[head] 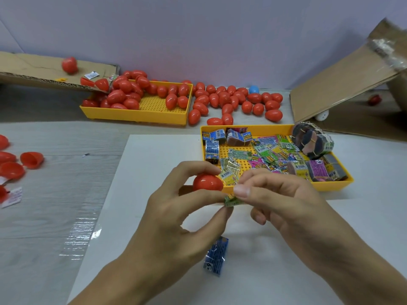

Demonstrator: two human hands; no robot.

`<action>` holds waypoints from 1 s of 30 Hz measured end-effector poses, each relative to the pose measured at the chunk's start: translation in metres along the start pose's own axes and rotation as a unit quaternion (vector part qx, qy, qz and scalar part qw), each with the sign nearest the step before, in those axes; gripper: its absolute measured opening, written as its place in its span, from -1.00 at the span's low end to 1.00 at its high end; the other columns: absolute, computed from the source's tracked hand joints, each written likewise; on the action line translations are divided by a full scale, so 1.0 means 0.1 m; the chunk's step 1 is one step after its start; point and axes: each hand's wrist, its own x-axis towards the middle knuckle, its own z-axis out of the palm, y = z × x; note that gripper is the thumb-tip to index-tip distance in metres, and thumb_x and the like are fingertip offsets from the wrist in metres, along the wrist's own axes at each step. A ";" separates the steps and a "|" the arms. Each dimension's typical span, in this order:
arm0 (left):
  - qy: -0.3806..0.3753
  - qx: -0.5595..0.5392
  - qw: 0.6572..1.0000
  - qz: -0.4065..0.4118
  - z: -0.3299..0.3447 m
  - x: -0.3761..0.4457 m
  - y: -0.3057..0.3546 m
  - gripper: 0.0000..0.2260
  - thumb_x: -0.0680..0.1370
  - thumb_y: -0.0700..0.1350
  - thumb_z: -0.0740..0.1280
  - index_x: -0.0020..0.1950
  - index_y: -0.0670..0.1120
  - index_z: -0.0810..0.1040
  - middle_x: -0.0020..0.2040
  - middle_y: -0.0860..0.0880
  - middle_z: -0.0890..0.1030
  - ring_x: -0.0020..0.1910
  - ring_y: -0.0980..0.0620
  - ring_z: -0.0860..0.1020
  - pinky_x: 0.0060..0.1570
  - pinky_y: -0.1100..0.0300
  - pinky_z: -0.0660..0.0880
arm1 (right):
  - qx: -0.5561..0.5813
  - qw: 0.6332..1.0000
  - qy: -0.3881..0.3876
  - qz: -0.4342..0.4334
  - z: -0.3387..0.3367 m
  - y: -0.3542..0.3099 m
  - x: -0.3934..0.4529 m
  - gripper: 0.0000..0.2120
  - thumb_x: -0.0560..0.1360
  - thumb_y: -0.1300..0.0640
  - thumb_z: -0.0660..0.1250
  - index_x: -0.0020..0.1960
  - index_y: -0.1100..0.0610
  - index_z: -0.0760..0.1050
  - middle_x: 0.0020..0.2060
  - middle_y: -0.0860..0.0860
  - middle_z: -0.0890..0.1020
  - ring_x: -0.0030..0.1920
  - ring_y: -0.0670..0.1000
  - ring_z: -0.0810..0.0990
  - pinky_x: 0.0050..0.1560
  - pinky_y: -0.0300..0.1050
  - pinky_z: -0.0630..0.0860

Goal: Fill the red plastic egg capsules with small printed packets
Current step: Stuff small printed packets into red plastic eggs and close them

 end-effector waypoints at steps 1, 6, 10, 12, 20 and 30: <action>-0.002 -0.015 1.000 -0.009 0.00 0.00 0.00 -0.90 0.49 -0.11 0.46 -0.03 -0.09 0.71 0.13 -0.08 0.55 0.13 -0.02 0.59 -0.02 0.13 0.56 | 0.008 1.000 0.007 -0.005 0.00 0.01 0.00 -0.72 0.13 -0.04 0.54 -0.34 0.17 0.67 -0.23 -0.12 0.62 -0.33 -0.08 0.45 -0.42 -0.27 0.36; 0.023 -0.204 0.974 -0.091 0.04 0.00 -0.01 -0.85 0.50 -0.16 0.38 0.01 -0.10 0.71 0.12 -0.08 0.59 0.13 -0.15 0.60 0.03 0.11 0.59 | -0.025 0.989 0.109 -0.092 -0.03 0.02 0.01 -0.73 0.13 -0.11 0.53 -0.35 0.08 0.67 -0.15 -0.07 0.59 -0.27 -0.12 0.52 -0.34 -0.31 0.40; 0.051 -0.265 0.955 -0.125 0.04 0.01 0.01 -0.77 0.51 -0.19 0.44 0.14 0.01 0.67 0.09 -0.04 0.65 0.10 -0.07 0.64 0.02 0.12 0.62 | -0.108 0.965 0.164 -0.176 0.00 -0.01 -0.02 -0.83 0.21 -0.17 0.49 -0.36 -0.08 0.65 -0.14 -0.16 0.54 -0.11 -0.25 0.55 -0.30 -0.37 0.44; 0.056 -0.281 0.948 -0.139 0.04 0.00 0.03 -0.67 0.47 -0.14 0.46 0.22 0.09 0.62 0.09 -0.01 0.67 0.11 -0.05 0.65 0.01 0.18 0.61 | -0.108 0.963 0.159 -0.189 0.03 -0.01 -0.04 -0.85 0.23 -0.15 0.49 -0.34 -0.09 0.66 -0.12 -0.20 0.53 -0.14 -0.25 0.56 -0.34 -0.37 0.44; 0.042 -0.285 0.949 -0.129 0.04 -0.01 0.02 -0.74 0.44 -0.16 0.46 0.13 -0.12 0.64 0.07 -0.09 0.62 0.09 -0.16 0.63 -0.01 0.20 0.60 | -0.067 0.986 0.086 -0.126 0.07 0.03 -0.04 -0.79 0.24 -0.14 0.47 -0.41 -0.02 0.64 -0.16 0.01 0.50 -0.09 -0.21 0.55 -0.29 -0.39 0.42; 0.039 -0.271 0.955 -0.116 0.04 -0.01 -0.01 -0.72 0.45 -0.17 0.47 0.16 -0.06 0.66 0.06 -0.06 0.62 0.08 -0.15 0.64 -0.03 0.22 0.60 | -0.024 0.991 0.080 -0.109 0.09 0.07 -0.04 -0.72 0.26 -0.14 0.47 -0.25 0.07 0.71 -0.09 -0.17 0.55 -0.27 -0.18 0.48 -0.28 -0.33 0.41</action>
